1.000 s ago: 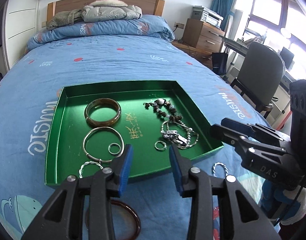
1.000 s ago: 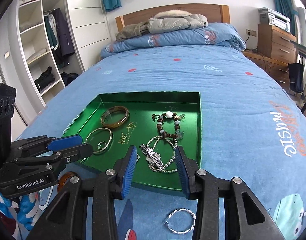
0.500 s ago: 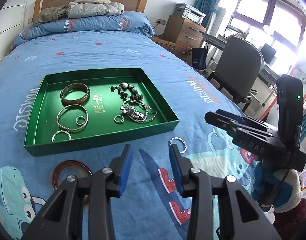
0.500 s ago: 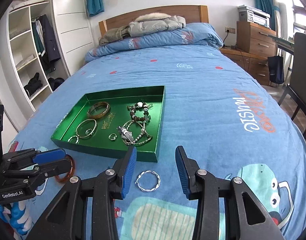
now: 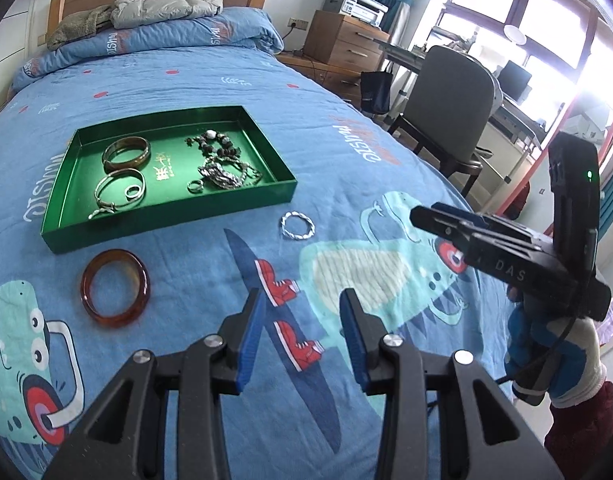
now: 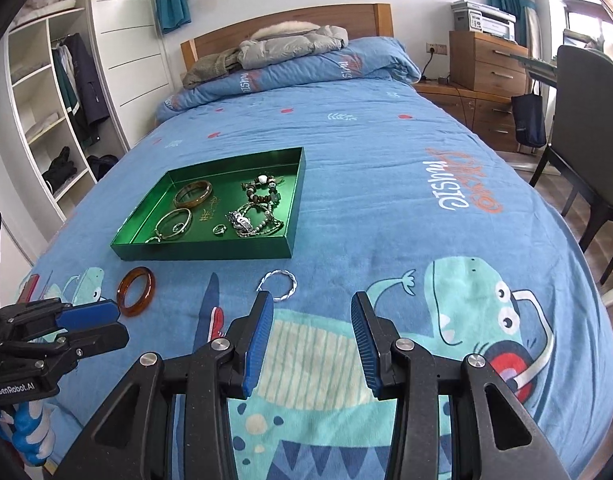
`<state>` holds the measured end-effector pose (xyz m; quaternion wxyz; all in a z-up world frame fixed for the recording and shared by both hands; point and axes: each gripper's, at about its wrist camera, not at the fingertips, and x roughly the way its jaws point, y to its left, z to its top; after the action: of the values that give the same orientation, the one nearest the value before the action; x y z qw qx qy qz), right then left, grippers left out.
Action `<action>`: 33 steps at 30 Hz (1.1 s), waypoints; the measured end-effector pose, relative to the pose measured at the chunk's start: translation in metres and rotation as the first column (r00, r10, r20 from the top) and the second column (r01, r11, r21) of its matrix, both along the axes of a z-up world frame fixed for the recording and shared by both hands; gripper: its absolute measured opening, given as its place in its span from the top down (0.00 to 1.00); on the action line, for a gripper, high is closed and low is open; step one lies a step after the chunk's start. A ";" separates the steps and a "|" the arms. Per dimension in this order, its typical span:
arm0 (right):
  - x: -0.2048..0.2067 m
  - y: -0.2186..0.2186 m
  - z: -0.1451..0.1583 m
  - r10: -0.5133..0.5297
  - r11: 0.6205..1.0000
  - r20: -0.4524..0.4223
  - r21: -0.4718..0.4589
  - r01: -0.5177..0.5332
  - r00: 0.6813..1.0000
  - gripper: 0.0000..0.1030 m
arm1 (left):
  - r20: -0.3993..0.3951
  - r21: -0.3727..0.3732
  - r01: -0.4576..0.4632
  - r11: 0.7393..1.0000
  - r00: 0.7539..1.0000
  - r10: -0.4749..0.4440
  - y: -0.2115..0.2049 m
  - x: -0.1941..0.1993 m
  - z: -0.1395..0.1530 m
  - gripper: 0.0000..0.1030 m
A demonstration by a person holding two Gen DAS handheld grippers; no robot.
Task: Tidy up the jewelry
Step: 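Move both tools back toward the twisted hoop and amber bangle on the bed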
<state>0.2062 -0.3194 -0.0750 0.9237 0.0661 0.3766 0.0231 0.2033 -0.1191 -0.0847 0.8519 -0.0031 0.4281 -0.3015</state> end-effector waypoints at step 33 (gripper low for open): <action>-0.057 -0.020 -0.012 -0.047 0.999 -0.054 0.010 0.047 0.997 0.60 | -0.004 0.161 -0.050 0.986 0.999 0.051 0.019 -0.046 -0.025 0.64</action>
<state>0.1488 -0.3393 -0.0869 0.9132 0.0806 0.3995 0.0017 0.1570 -0.1002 -0.1094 0.8550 0.0534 0.4543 -0.2443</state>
